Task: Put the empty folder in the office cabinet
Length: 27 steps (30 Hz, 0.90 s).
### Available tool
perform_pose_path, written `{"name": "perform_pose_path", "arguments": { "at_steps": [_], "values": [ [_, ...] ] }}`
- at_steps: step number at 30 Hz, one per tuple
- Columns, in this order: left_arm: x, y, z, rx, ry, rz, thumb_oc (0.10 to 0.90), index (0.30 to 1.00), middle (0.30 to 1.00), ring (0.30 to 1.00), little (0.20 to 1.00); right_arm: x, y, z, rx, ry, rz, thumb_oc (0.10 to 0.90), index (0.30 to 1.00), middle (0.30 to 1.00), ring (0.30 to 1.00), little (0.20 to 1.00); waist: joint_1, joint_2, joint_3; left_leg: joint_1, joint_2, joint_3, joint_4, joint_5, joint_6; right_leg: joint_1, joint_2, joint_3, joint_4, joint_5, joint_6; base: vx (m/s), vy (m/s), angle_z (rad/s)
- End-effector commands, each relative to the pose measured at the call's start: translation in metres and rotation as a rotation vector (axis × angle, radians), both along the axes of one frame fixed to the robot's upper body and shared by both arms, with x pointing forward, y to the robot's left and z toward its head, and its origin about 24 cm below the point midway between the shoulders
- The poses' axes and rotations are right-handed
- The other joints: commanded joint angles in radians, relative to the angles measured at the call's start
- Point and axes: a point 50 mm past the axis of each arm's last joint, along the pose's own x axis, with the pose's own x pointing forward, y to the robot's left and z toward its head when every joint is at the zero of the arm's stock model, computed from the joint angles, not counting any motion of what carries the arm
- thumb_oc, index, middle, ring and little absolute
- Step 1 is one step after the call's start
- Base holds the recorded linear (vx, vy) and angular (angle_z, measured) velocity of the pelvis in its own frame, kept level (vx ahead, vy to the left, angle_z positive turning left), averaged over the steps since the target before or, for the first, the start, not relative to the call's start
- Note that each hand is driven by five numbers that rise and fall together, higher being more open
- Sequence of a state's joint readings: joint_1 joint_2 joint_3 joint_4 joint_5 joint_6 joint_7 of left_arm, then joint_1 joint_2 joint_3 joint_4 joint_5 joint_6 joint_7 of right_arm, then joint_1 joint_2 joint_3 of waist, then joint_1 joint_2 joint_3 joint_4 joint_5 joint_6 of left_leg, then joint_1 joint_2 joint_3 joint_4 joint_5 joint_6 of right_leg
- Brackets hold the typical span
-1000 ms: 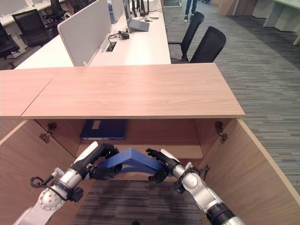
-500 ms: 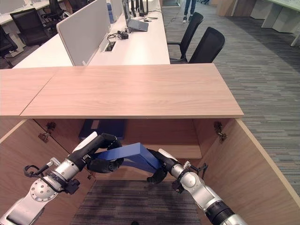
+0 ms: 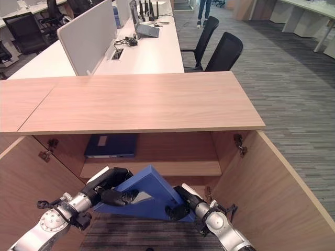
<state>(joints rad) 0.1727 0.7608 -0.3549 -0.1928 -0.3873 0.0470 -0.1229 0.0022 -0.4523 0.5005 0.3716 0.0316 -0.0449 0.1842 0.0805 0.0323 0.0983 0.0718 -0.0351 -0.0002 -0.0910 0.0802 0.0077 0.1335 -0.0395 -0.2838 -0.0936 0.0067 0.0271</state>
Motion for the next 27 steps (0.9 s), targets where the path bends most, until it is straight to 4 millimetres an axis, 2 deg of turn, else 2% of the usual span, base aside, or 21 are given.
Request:
{"name": "perform_pose_path", "arguments": {
  "at_steps": [1, 3, 6, 7, 8, 9, 10, 12, 14, 17, 22, 25, 27],
  "values": [
    [0.011, -0.076, 0.09, -0.646, -0.327, -0.31, 0.8, 0.9, 0.9, 0.9, 0.9, 0.015, 0.069, 0.017, 0.438, 0.066, -0.005, 0.4, 0.3, 0.3, 0.3, 0.3, -0.007, -0.027, -0.045, 0.04, 0.019, 0.026, 0.004, -0.148, -0.041, 0.03, -0.05, -0.031, 0.006, -0.027, 0.076, 0.01, 0.005, -0.08],
    [0.008, -0.067, 0.056, -0.67, -0.148, -0.219, 0.8, 0.9, 0.9, 0.9, 0.9, 0.004, 0.057, 0.003, 0.416, 0.135, -0.051, 0.4, 0.3, 0.3, 0.3, 0.3, -0.011, -0.027, -0.044, 0.039, 0.019, 0.028, 0.004, -0.147, -0.041, 0.027, -0.05, -0.032, 0.006, -0.025, 0.076, 0.0, -0.002, -0.06],
    [0.003, -0.049, 0.018, -0.702, -0.01, -0.026, 0.8, 0.9, 0.9, 0.9, 0.9, -0.005, 0.042, -0.007, 0.397, 0.178, -0.115, 0.4, 0.3, 0.3, 0.3, 0.3, -0.011, -0.028, -0.043, 0.038, 0.018, 0.025, 0.004, -0.144, -0.04, 0.025, -0.049, -0.033, 0.006, -0.024, 0.077, 0.0, 0.0, 0.0],
    [0.003, -0.049, 0.018, -0.702, -0.01, -0.026, 0.8, 0.9, 0.9, 0.9, 0.9, -0.005, 0.042, -0.007, 0.397, 0.178, -0.115, 0.4, 0.3, 0.3, 0.3, 0.3, -0.011, -0.028, -0.044, 0.037, 0.018, 0.025, 0.004, -0.144, -0.04, 0.024, -0.05, -0.034, 0.006, -0.024, 0.077, 0.0, 0.0, 0.0],
    [-0.005, -0.03, -0.009, -0.693, 0.066, 0.158, 0.8, 0.9, 0.9, 0.9, 0.9, -0.012, 0.027, -0.013, 0.373, 0.197, -0.172, 0.4, 0.3, 0.3, 0.3, 0.3, -0.01, -0.027, -0.044, 0.035, 0.017, 0.022, 0.004, -0.141, -0.038, 0.023, -0.049, -0.036, 0.006, -0.023, 0.076, 0.0, -0.005, 0.04],
    [-0.009, -0.02, -0.019, -0.679, 0.09, 0.249, 0.8, 0.9, 0.9, 0.9, 0.9, -0.016, 0.019, -0.017, 0.352, 0.21, -0.207, 0.4, 0.3, 0.3, 0.3, 0.3, -0.006, -0.026, -0.041, 0.037, 0.017, 0.021, 0.004, -0.141, -0.037, 0.025, -0.048, -0.037, 0.006, -0.024, 0.075, 0.0, 0.0, 0.0],
    [-0.009, -0.02, -0.019, -0.679, 0.09, 0.249, 0.8, 0.9, 0.9, 0.9, 0.9, -0.016, 0.019, -0.017, 0.352, 0.21, -0.207, 0.4, 0.3, 0.3, 0.3, 0.3, -0.008, -0.027, -0.044, 0.033, 0.017, 0.02, 0.004, -0.139, -0.037, 0.021, -0.049, -0.038, 0.006, -0.023, 0.075, 0.0, -0.003, 0.06],
    [-0.023, 0.006, -0.032, -0.638, 0.098, 0.427, 0.8, 0.9, 0.9, 0.9, 0.9, -0.029, -0.002, -0.027, 0.325, 0.251, -0.3, 0.4, 0.3, 0.3, 0.3, 0.3, -0.007, -0.027, -0.042, 0.028, 0.015, 0.015, 0.004, -0.135, -0.037, 0.02, -0.05, -0.045, 0.006, -0.024, 0.075, -0.01, -0.004, 0.05],
    [-0.035, 0.021, -0.046, -0.605, 0.122, 0.559, 0.8, 0.9, 0.9, 0.9, 0.9, -0.039, -0.013, -0.034, 0.306, 0.283, -0.353, 0.4, 0.3, 0.3, 0.3, 0.3, -0.003, -0.027, -0.038, 0.029, 0.016, 0.013, 0.004, -0.135, -0.038, 0.021, -0.048, -0.048, 0.006, -0.026, 0.074, 0.0, 0.0, 0.0],
    [-0.047, 0.034, -0.063, -0.583, 0.161, 0.716, 0.8, 0.9, 0.9, 0.9, 0.9, -0.047, -0.025, -0.039, 0.242, 0.304, -0.385, 0.4, 0.3, 0.3, 0.3, 0.3, 0.0, -0.027, -0.037, 0.026, 0.016, 0.009, 0.004, -0.132, -0.037, 0.021, -0.048, -0.055, 0.006, -0.028, 0.072, 0.0, 0.0, 0.0],
    [-0.056, 0.041, -0.079, -0.562, 0.197, 0.853, 0.8, 0.9, 0.9, 0.9, 0.9, -0.049, -0.034, -0.043, 0.186, 0.315, -0.416, 0.4, 0.3, 0.3, 0.3, 0.3, 0.004, -0.03, -0.037, 0.015, 0.014, 0.002, 0.004, -0.126, -0.035, 0.013, -0.048, -0.059, 0.006, -0.029, 0.07, -0.01, -0.002, 0.05],
    [-0.057, 0.038, -0.088, -0.556, 0.237, 0.873, 0.8, 0.9, 0.9, 0.9, 0.9, -0.047, -0.031, -0.044, 0.211, 0.323, -0.44, 0.4, 0.3, 0.3, 0.3, 0.3, 0.004, -0.029, -0.036, 0.014, 0.013, 0.003, 0.004, -0.126, -0.034, 0.014, -0.047, -0.059, 0.006, -0.03, 0.069, 0.0, -0.002, 0.06],
    [-0.058, 0.028, -0.1, -0.63, 0.307, 0.915, 0.8, 0.9, 0.9, 0.9, 0.9, -0.042, -0.026, -0.044, 0.237, 0.323, -0.458, 0.4, 0.3, 0.3, 0.3, 0.3, 0.003, -0.028, -0.036, 0.013, 0.013, 0.002, 0.004, -0.123, -0.035, 0.011, -0.047, -0.061, 0.006, -0.029, 0.069, 0.0, -0.003, 0.02]
  ]
}}
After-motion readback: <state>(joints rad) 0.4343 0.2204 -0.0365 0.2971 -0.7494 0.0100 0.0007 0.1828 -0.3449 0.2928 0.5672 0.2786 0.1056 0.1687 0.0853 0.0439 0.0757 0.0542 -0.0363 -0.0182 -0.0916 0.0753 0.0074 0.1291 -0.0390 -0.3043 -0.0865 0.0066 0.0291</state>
